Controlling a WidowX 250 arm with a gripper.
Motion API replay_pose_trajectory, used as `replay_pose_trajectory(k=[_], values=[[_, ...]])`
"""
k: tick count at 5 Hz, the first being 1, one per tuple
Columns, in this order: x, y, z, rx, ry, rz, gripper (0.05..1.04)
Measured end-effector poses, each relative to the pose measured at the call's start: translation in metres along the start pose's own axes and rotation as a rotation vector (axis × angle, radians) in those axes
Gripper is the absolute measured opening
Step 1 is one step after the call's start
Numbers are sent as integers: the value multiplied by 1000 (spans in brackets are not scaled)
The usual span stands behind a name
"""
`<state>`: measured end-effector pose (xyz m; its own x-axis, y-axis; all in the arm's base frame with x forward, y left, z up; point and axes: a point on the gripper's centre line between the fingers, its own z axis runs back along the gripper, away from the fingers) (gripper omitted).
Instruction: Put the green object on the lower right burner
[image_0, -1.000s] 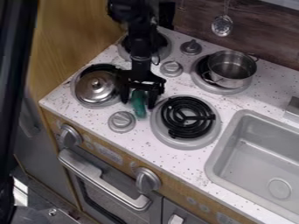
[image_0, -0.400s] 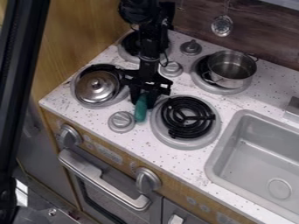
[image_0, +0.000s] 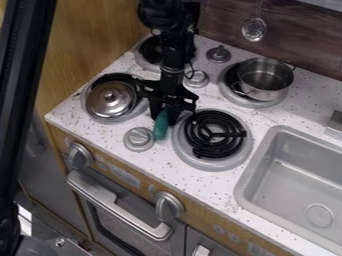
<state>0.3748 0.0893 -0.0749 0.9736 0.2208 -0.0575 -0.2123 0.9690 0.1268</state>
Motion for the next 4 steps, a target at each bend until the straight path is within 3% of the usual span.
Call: replay_pose_trajectory(k=[1,2,4], values=[[-2,-13,13,-26,-41,-45,443],[-7,-56,28,-26,-85,-163,442],[-16,-93,30,-35,-92,-244,442]])
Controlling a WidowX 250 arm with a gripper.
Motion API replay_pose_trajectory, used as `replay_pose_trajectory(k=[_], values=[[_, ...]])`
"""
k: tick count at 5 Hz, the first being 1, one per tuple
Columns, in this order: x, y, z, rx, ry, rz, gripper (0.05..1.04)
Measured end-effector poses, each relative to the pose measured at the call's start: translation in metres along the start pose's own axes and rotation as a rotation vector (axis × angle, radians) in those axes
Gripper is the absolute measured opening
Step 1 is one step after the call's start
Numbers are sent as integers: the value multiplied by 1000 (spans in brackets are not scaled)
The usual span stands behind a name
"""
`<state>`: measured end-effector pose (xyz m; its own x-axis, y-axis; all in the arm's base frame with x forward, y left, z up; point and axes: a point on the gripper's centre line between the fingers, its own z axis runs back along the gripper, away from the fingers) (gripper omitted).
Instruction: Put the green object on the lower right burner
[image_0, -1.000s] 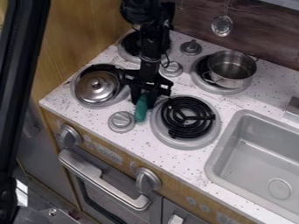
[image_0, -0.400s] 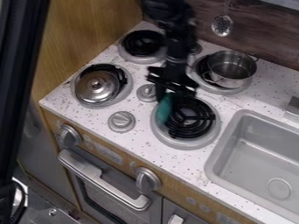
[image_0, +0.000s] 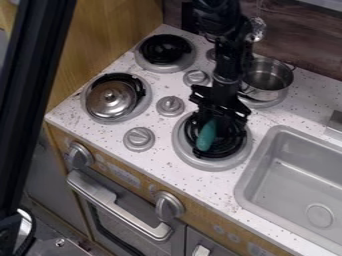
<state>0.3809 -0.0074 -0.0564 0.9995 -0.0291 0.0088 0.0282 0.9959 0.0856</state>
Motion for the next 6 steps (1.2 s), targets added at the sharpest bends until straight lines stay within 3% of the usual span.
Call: replay_pose_trajectory(k=[1,2,3,4,5,6], values=[[1,-8,-2,-5,2,-18,494],[0,-11,-4,-16,9,-18,786],[-2,-8,-4,-15,22,-5,983],[-11,-2,3,-28,26,26,987],[-11,6,34,-60,-30,39,987],[-16,25,53,-109,-50,65,987]])
